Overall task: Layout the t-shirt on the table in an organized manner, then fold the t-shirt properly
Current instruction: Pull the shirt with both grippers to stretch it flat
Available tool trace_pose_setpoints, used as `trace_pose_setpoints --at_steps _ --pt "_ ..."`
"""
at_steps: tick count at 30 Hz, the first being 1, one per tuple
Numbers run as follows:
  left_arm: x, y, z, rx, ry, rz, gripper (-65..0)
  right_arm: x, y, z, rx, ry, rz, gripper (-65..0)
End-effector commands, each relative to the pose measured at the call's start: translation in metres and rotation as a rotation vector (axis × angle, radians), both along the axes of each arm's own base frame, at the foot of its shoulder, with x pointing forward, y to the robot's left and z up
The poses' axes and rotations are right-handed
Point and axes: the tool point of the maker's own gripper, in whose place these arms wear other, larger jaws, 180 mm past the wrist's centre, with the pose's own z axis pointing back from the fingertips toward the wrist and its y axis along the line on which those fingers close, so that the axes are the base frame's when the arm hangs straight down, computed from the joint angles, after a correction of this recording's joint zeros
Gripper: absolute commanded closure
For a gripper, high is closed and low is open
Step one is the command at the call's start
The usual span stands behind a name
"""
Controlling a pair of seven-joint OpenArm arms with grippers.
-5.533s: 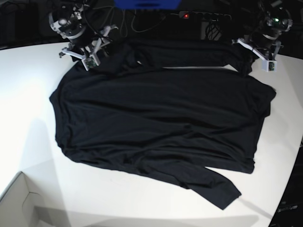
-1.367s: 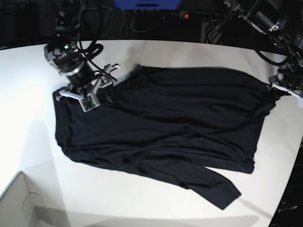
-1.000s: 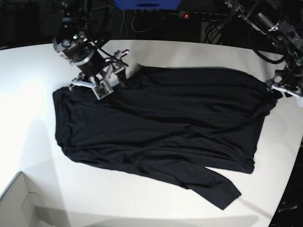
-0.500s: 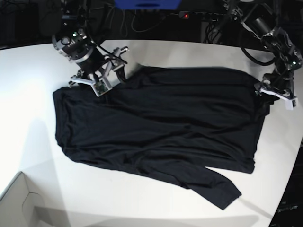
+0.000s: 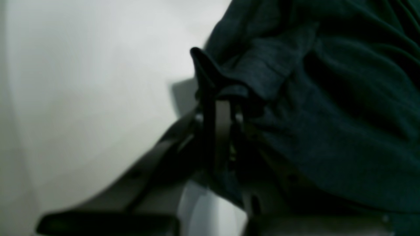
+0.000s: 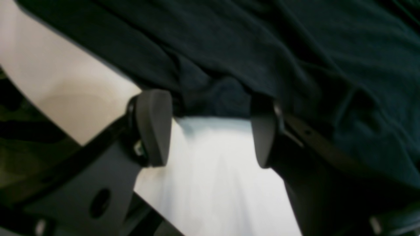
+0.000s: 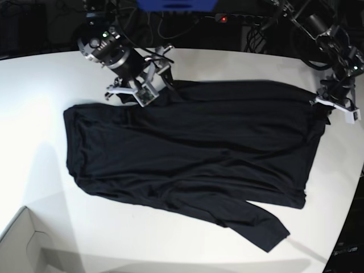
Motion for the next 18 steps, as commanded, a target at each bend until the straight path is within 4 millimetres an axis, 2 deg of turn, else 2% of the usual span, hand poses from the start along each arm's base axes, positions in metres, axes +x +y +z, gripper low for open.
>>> trace_pose_setpoints --at_steps 1,11,16,18 --pt "0.005 0.008 0.012 0.029 -0.025 -0.002 -0.1 0.006 0.007 0.012 0.038 -0.040 -0.001 -38.7" --pt "-0.013 0.005 0.005 -0.012 -0.028 0.010 -0.1 0.002 0.030 -0.022 0.081 0.059 0.034 -38.5" --pt "-0.013 0.010 0.008 0.000 -0.028 0.009 -0.1 0.006 0.032 -0.021 0.085 0.052 0.037 -38.0" --pt "-0.014 0.013 0.009 0.004 -0.027 0.011 -0.1 0.008 0.033 -0.021 0.086 0.051 0.039 -33.9"
